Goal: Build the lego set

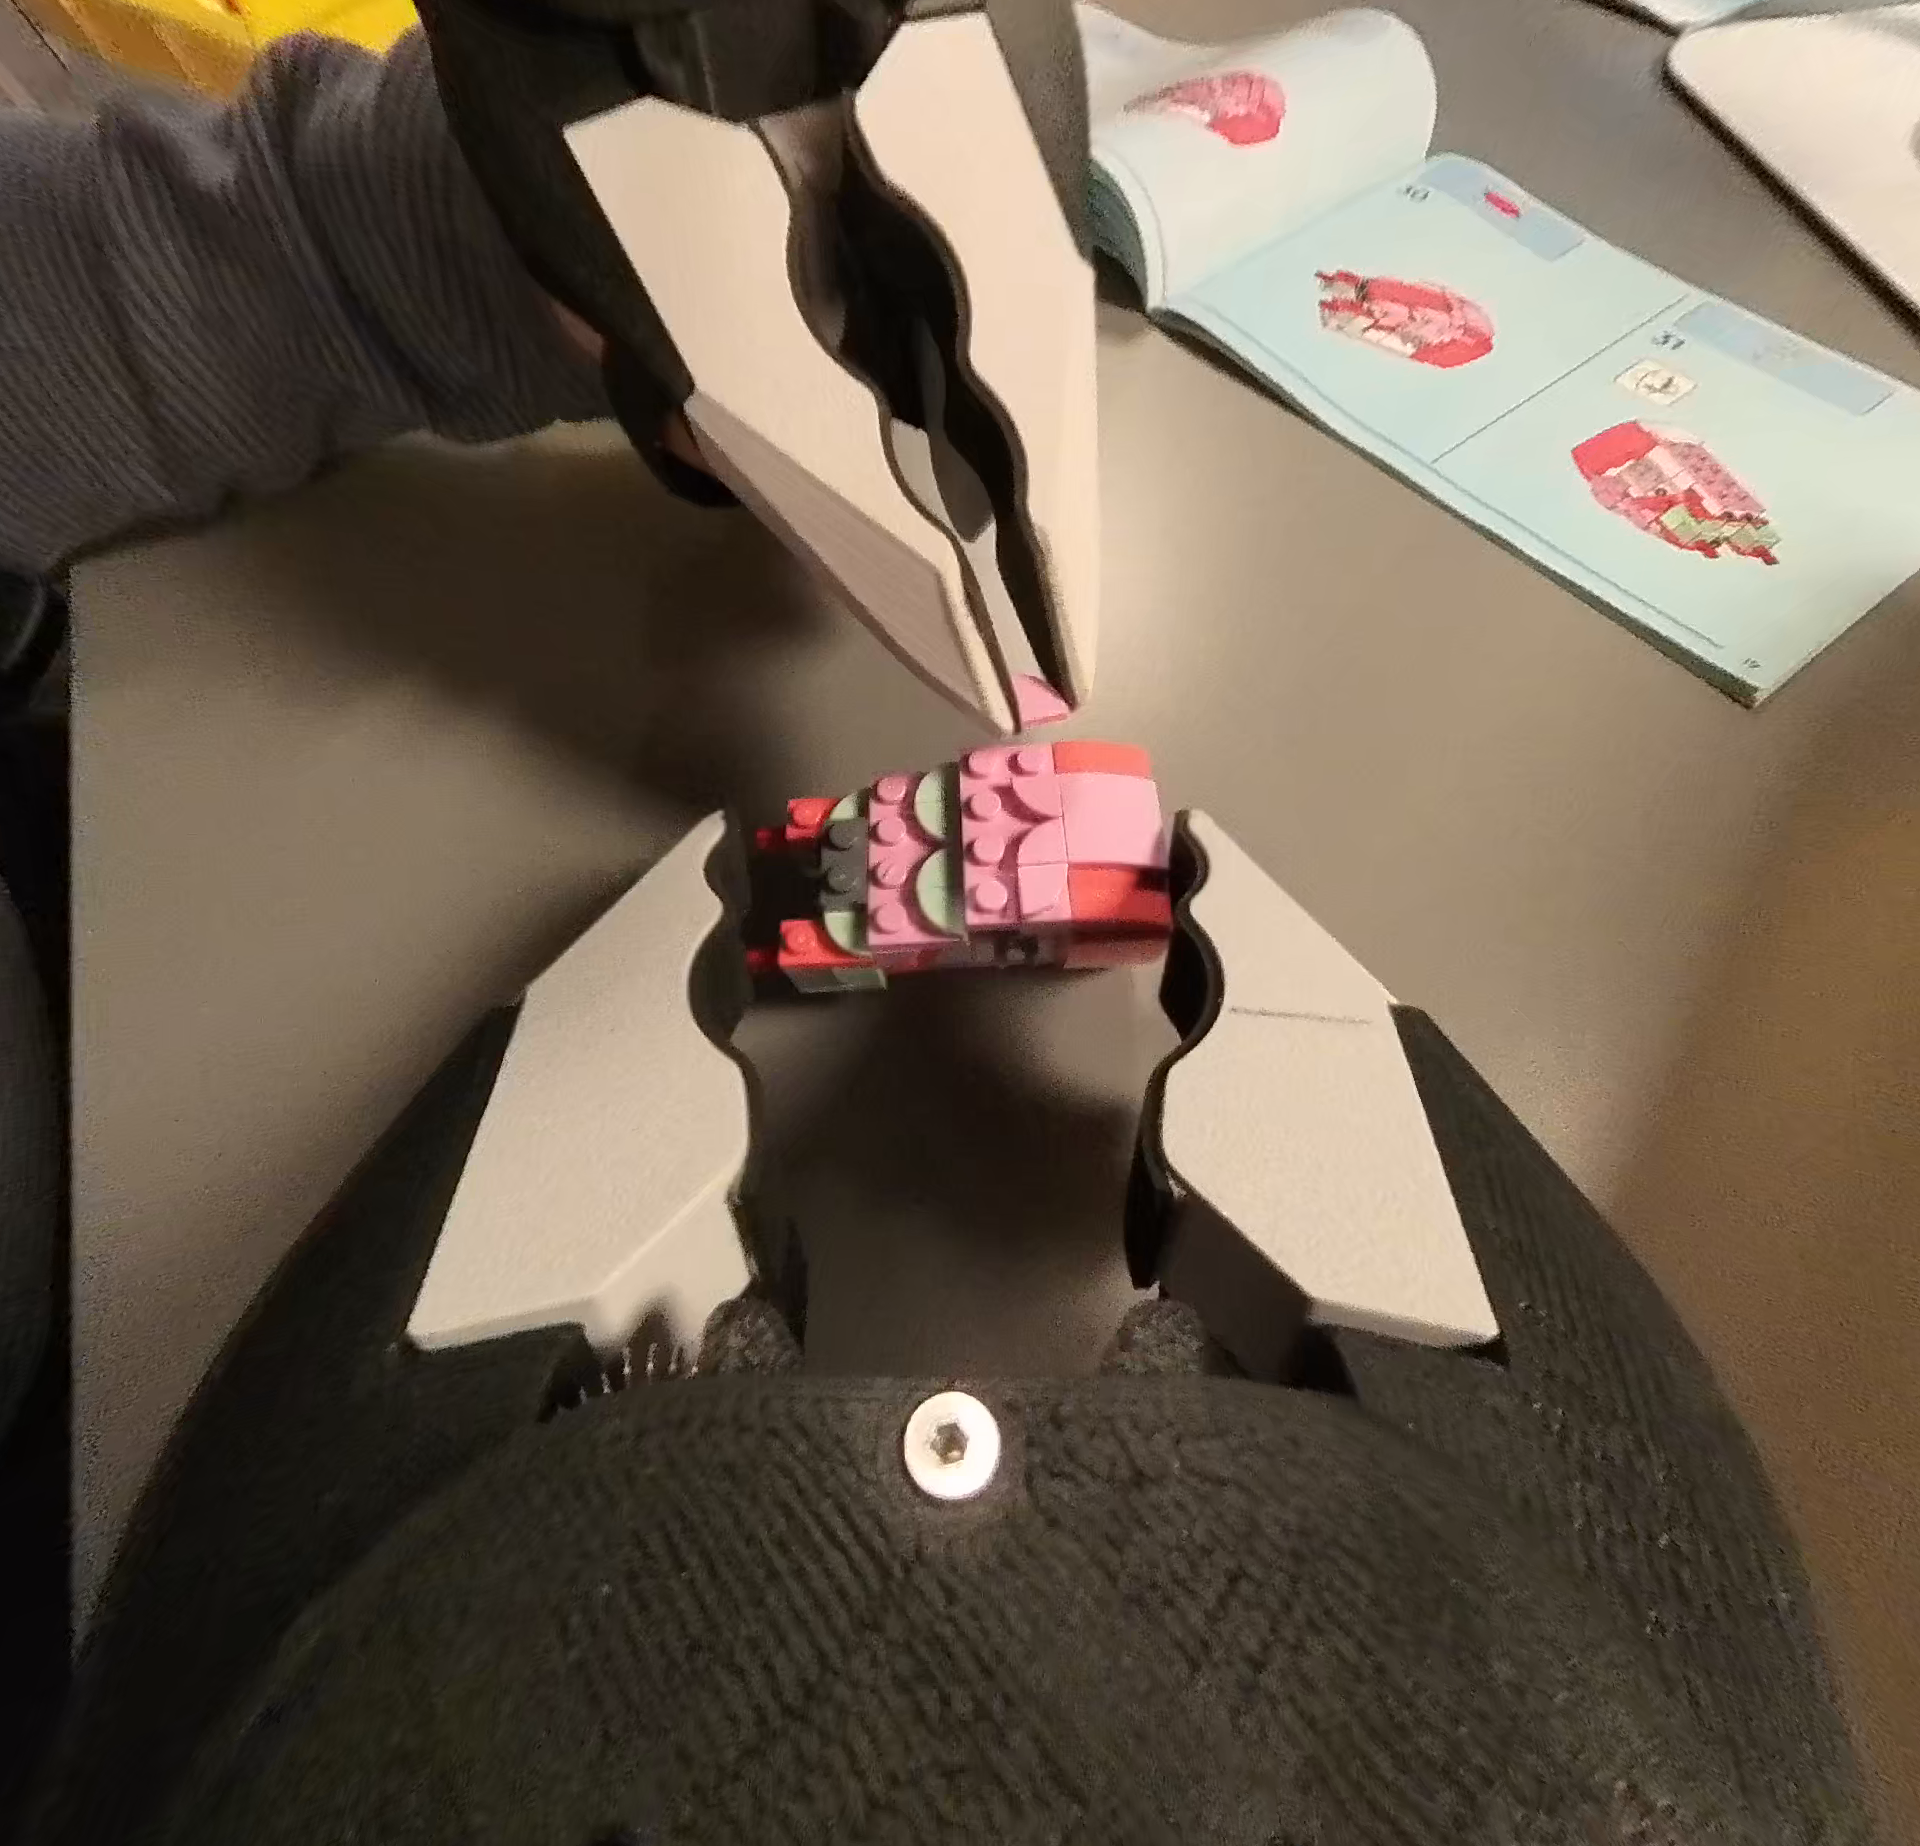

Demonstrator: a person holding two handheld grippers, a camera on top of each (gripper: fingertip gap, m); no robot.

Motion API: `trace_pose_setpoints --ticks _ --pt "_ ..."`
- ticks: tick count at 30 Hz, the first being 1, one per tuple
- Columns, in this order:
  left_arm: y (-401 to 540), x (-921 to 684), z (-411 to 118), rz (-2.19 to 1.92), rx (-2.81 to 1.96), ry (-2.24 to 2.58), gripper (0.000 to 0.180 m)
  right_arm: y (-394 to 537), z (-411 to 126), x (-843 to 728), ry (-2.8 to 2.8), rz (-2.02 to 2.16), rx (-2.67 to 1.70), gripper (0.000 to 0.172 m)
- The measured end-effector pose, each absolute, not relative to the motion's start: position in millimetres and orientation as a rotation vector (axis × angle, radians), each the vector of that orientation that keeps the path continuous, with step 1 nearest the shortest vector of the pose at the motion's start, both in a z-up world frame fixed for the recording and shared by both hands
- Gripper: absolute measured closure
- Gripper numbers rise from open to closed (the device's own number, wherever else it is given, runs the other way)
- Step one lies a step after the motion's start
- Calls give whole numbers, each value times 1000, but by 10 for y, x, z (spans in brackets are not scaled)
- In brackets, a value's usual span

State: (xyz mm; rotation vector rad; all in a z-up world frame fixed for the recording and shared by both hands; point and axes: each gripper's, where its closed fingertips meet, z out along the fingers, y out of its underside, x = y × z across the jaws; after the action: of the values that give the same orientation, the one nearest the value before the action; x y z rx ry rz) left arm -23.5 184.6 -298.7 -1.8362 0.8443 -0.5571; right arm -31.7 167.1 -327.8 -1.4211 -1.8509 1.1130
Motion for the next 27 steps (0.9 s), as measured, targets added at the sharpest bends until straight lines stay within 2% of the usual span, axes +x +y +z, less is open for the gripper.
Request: trace_pose_setpoints --ticks 2,15,17,27 --pt "1842 -233 -2995 -582 -1842 858 174 1662 -3329 -320 -1881 1083 -1433 97" --pt "1823 -196 -3014 -685 -1835 956 174 1633 -3327 -313 -1897 1124 -1436 98" --pt "1812 -184 -3016 -715 -1835 975 174 1627 -3322 -308 -1900 1139 -1436 105" --pt "1775 -166 -3062 -773 -1839 1022 174 1623 -3320 -310 -1901 1148 -1437 106"
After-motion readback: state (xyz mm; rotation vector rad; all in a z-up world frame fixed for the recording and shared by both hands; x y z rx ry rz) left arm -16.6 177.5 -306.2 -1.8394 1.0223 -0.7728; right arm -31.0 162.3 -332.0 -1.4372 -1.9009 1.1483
